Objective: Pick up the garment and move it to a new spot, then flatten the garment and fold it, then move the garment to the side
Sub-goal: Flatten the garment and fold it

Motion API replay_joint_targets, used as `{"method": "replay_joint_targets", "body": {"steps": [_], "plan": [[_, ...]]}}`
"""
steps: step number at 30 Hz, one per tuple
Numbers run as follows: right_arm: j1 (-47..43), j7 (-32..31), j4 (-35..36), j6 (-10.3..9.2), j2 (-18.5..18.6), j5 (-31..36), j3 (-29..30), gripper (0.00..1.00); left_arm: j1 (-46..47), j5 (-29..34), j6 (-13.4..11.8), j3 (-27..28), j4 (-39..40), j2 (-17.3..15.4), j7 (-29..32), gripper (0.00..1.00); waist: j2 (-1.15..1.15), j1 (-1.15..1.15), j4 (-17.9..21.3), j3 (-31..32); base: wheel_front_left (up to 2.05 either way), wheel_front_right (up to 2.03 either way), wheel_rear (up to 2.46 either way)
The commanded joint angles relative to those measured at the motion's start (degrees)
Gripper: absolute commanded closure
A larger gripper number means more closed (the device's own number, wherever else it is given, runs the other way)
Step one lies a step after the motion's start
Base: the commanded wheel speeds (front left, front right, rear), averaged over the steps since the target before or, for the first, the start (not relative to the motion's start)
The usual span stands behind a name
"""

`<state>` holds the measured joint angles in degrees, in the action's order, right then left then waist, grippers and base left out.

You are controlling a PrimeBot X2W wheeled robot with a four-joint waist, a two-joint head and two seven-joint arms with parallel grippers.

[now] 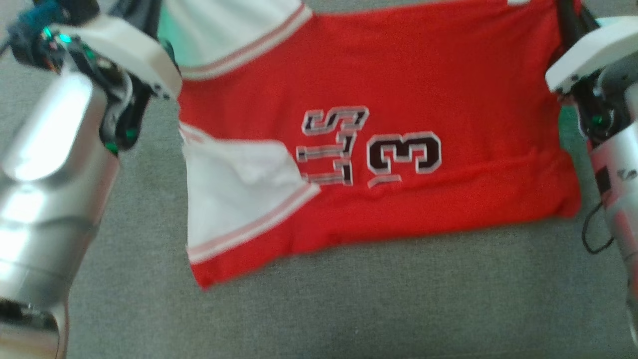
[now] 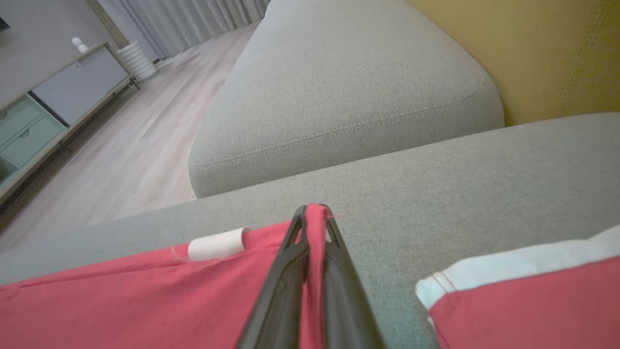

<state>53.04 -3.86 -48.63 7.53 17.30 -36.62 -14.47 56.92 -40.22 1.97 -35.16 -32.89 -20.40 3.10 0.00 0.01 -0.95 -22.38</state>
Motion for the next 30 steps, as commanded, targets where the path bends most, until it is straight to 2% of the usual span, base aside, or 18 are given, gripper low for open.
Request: {"method": "replay_joint_targets", "body": {"steps": [1,9,18,23,30], "plan": [[2.92,1.11,1.92,-0.04,0.14,-1.25,-0.75,1.00,4.57,0.71,0.37,2.73,-0.55,-1.50,-1.82,1.00,0.00,-0.01,0.20,-0.49,0.00,0.00,0.00],[6.54,2.64,0.18,-0.04,0.63,-4.23,-2.66,1.00,9.27,1.55,2.67,1.97,-7.77,0.72,-6.67,1.00,0.00,-0.01,-0.40,-1.16,0.00,0.00,0.00],[0.79,0.30,1.36,-0.04,3.27,-9.71,-6.83,1.00,5.12,-1.00,5.02,-0.82,-8.61,0.93,-6.35,1.00,0.00,-0.01,-1.67,1.80,0.00,0.00,0.00],[-4.93,-2.45,3.11,-0.04,6.00,-13.91,-8.95,1.00,-1.37,-6.69,5.46,-3.01,-3.70,-1.82,-0.80,1.00,0.00,-0.01,-2.35,4.82,0.00,0.00,0.00],[-12.15,-8.12,5.53,-0.04,10.29,-17.70,-12.32,1.00,-11.37,-15.16,5.50,-8.54,9.02,-9.17,9.75,1.00,0.00,-0.01,-3.72,8.84,0.00,0.00,0.00]]}}
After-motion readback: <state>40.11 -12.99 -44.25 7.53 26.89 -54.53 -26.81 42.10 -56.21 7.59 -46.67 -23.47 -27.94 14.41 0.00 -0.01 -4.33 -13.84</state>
